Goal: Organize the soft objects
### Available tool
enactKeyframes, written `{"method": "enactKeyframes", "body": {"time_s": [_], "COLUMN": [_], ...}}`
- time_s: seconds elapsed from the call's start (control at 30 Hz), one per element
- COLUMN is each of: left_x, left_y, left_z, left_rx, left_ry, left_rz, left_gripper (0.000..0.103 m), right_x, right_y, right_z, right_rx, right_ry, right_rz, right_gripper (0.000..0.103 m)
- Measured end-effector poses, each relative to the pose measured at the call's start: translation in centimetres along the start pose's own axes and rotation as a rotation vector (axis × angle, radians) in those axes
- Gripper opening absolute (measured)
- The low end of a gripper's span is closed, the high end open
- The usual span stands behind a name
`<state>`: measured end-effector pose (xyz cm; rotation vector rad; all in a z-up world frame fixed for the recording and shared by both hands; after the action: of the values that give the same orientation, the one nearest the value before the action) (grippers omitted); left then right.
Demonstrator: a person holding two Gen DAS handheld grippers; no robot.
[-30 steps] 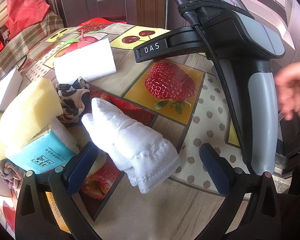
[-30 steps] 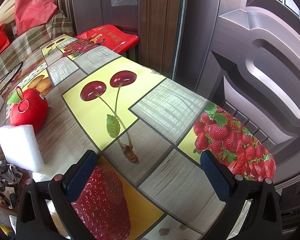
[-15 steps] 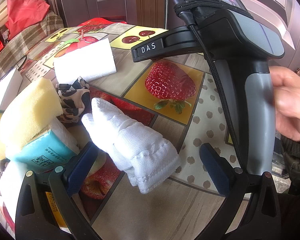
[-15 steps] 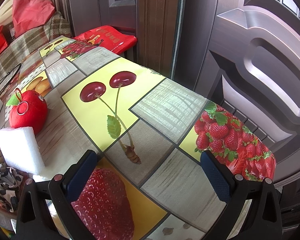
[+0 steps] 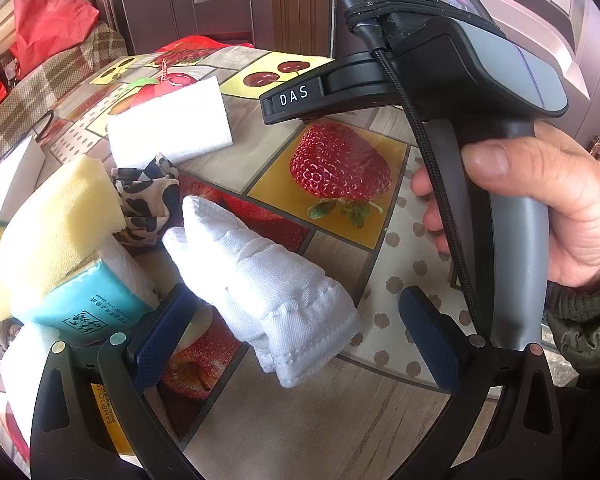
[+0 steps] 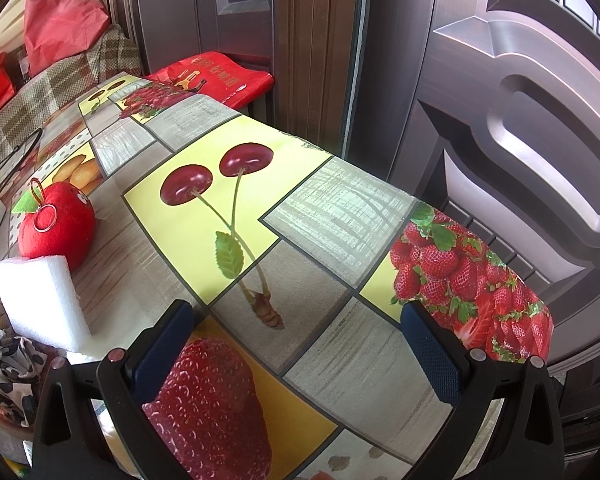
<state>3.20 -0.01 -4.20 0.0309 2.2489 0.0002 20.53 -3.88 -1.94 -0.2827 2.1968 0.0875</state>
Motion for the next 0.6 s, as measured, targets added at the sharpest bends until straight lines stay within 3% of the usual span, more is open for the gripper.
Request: {"method": "enactKeyframes", "body": {"time_s": [0.43,0.6], "left_x": [-0.1,0.0], "left_y": [0.1,-1.0], "left_z": [-0.2,-1.0], "left_rx": [-0.001,0.019], "left_ry": [-0.002,-0.027], "left_rz": [0.006,0.02], "left_gripper": [0.102,0.102], "right_x": [0.1,-0.3], "right_y": [0.0,0.0], "right_z": [0.0,-0.1], "right_rx": [-0.002,-0.079], "right_ry": [0.013,-0.006], "right_rz": [0.002,-0.004], "right_gripper": [0.103,0.103]}}
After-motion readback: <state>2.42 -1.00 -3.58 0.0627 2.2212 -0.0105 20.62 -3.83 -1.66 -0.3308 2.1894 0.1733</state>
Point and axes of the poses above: each gripper's, at about its wrist camera, not at the fingertips, and z roughly the way its jaws point, y to its left, x to its underside, the point moved 5 cm from there along z, roughly the way its jaws point, and after that the axes turned 15 degrees about -y, right-handed, at the moved point
